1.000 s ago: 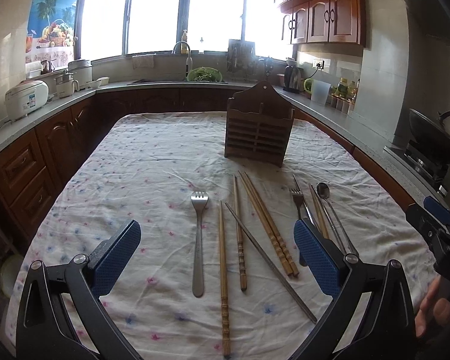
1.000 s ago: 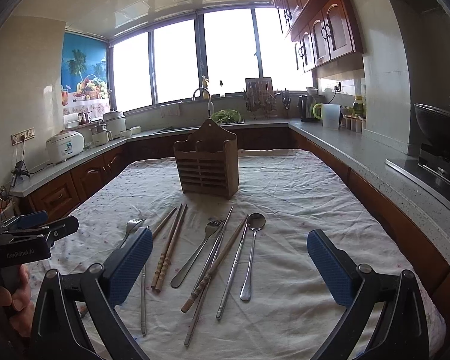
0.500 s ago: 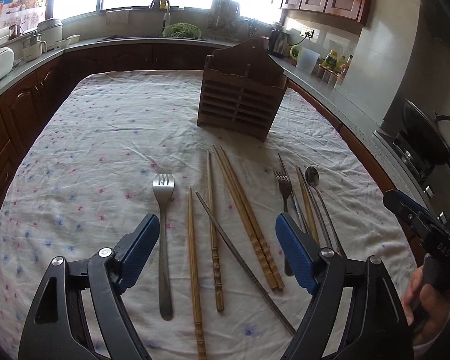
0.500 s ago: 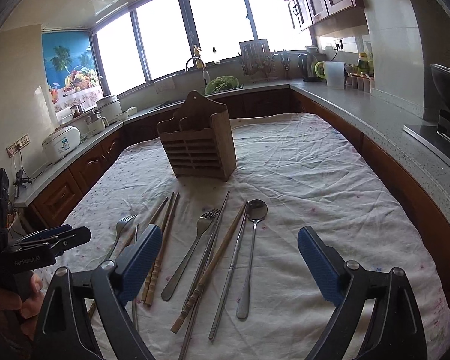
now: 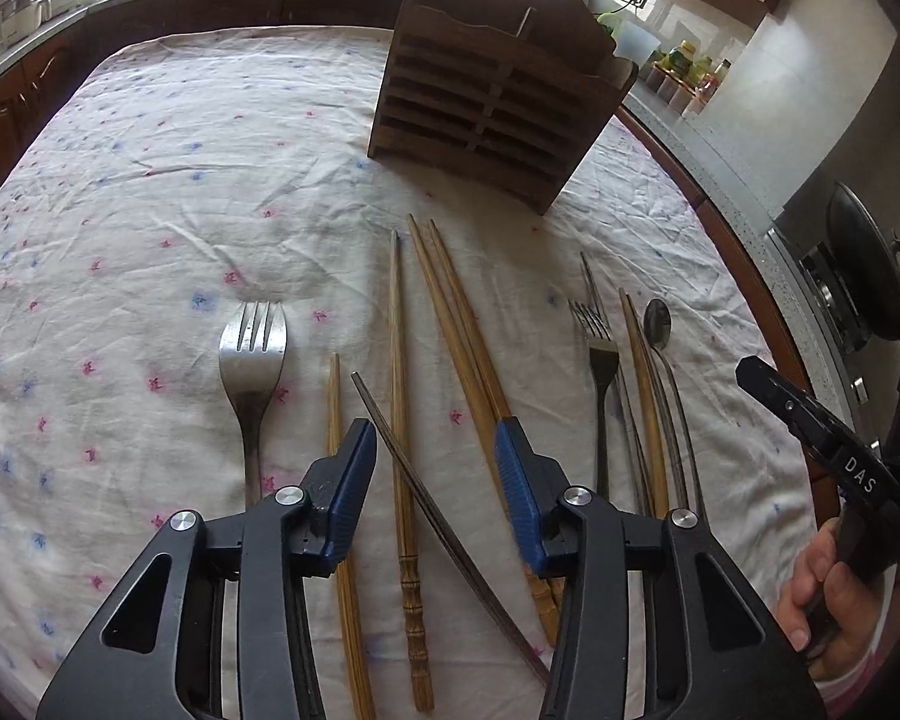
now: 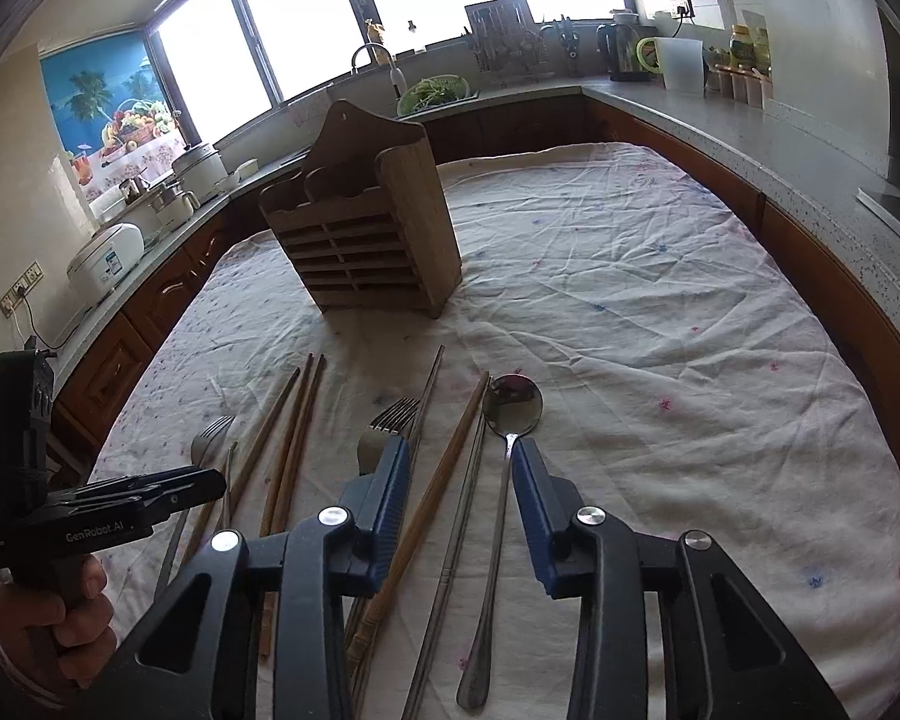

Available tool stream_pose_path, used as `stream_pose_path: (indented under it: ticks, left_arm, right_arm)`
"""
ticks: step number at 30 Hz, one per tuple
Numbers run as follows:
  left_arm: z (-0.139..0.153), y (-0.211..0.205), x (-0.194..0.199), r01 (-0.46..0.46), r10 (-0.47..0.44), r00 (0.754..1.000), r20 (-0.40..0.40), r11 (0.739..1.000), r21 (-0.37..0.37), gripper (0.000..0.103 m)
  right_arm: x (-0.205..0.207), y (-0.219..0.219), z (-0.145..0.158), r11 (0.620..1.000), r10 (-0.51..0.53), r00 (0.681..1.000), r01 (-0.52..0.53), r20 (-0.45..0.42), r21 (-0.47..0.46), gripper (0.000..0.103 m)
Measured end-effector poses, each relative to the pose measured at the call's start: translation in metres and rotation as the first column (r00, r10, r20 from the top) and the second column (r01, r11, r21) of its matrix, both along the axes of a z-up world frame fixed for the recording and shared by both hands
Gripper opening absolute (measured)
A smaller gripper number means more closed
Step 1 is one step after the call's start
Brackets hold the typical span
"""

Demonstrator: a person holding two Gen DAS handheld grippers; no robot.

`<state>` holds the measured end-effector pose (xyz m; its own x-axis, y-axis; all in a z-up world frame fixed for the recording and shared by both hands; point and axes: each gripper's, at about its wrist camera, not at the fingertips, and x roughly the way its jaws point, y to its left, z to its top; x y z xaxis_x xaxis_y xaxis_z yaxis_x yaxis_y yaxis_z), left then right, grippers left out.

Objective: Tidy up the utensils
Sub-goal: 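Close the left gripper on the thin metal knife while the right gripper nears the spoon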

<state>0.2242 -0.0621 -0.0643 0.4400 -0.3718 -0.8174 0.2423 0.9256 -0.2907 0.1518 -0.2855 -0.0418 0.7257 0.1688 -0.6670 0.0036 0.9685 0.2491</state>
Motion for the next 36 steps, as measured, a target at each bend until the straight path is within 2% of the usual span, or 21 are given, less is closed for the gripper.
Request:
stream_pose_path:
  ticks: [2, 10, 15, 17, 23, 26, 28, 36]
  left_arm:
    - [-0.003, -0.001, 0.005, 0.004, -0.004, 1.000, -0.010, 1.000, 0.009, 0.035]
    - [-0.019, -0.004, 0.024, 0.002, 0.000, 0.999, -0.042, 0.998, 0.059, 0.012]
    - [-0.018, -0.011, 0.028, 0.025, -0.023, 1.000, -0.020, 0.996, 0.089, 0.011]
    - [-0.015, -0.015, 0.028, 0.045, -0.045, 0.999, 0.000, 0.997, 0.071, 0.010]
    - [-0.007, -0.030, 0.027, 0.096, -0.101, 0.993, 0.053, 0.992, 0.075, 0.006]
    - [-0.004, -0.028, 0.027, 0.096, -0.101, 0.993, 0.064, 0.992, 0.077, 0.004]
    - [-0.003, -0.026, 0.029, 0.095, -0.099, 0.993, 0.059, 0.993, 0.070, 0.004]
    - [-0.013, -0.033, 0.033, 0.139, -0.141, 0.990, 0.008, 0.986, 0.089, 0.004]
  right_arm:
    - [0.007, -0.002, -0.007, 1.000, 0.000, 1.000, 0.000, -0.029, 0.006, 0.028]
    - [0.022, -0.005, -0.023, 1.000, 0.002, 0.997, -0.001, -0.078, 0.007, 0.028]
    - [0.031, -0.005, -0.031, 1.000, 0.006, 0.994, -0.006, -0.109, 0.002, 0.028]
    - [0.033, -0.004, -0.033, 1.000, 0.012, 0.993, -0.012, -0.116, 0.000, 0.024]
    - [0.035, -0.003, -0.036, 1.000, 0.014, 0.993, -0.014, -0.121, 0.000, 0.016]
    - [0.035, -0.004, -0.035, 1.000, 0.016, 0.992, -0.016, -0.122, 0.002, 0.014]
    - [0.035, -0.004, -0.034, 1.000, 0.016, 0.993, -0.016, -0.117, 0.000, 0.009]
    - [0.041, -0.003, -0.038, 1.000, 0.026, 0.989, -0.024, -0.145, 0.016, 0.014]
